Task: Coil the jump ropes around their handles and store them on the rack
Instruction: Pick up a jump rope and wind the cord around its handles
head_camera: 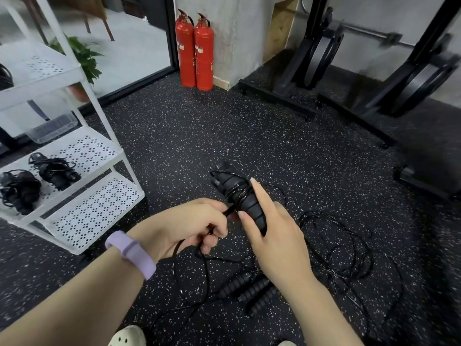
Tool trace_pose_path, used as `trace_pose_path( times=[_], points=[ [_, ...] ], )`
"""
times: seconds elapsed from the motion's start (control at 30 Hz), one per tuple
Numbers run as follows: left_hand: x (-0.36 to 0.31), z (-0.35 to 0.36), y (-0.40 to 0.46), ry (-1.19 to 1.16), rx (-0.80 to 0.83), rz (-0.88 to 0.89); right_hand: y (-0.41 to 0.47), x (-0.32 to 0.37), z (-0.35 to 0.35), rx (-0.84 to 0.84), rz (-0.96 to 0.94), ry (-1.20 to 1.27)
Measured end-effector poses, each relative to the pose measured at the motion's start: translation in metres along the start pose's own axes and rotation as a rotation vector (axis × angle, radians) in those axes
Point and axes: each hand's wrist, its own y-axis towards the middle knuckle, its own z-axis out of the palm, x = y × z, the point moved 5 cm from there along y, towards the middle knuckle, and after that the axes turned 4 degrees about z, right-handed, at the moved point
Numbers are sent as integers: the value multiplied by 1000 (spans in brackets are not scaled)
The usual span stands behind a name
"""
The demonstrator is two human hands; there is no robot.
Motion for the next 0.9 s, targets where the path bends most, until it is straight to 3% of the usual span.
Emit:
trace_pose_path(
  times=[0.13, 0.3, 0.4, 0.5, 0.6, 0.67, 0.77, 0.9],
  points=[
    [-3, 4, 2, 56, -87, -2, 0, 5, 0, -32, -49, -101],
    [-8, 11, 3, -124, -49, 84, -3, 16, -4, -131, -111, -135],
    [-9, 4, 3, -66, -213, 118, -4, 21, 0, -64, -193, -139],
    [-9, -3, 0, 62, -313, 134, -5, 13, 5, 152, -47, 247],
    [-15, -3, -4, 89, -185, 175, 2, -6, -4, 191, 273, 792],
    [-18, 4, -6, 122, -91, 204, 2, -8, -1, 358, 388, 1043],
    [-17, 15, -5, 137, -49, 220, -10, 7, 8, 706, 473, 1293],
    [-15, 15, -2, 183, -24, 216, -13, 11, 5, 764, 420, 1348]
  ],
)
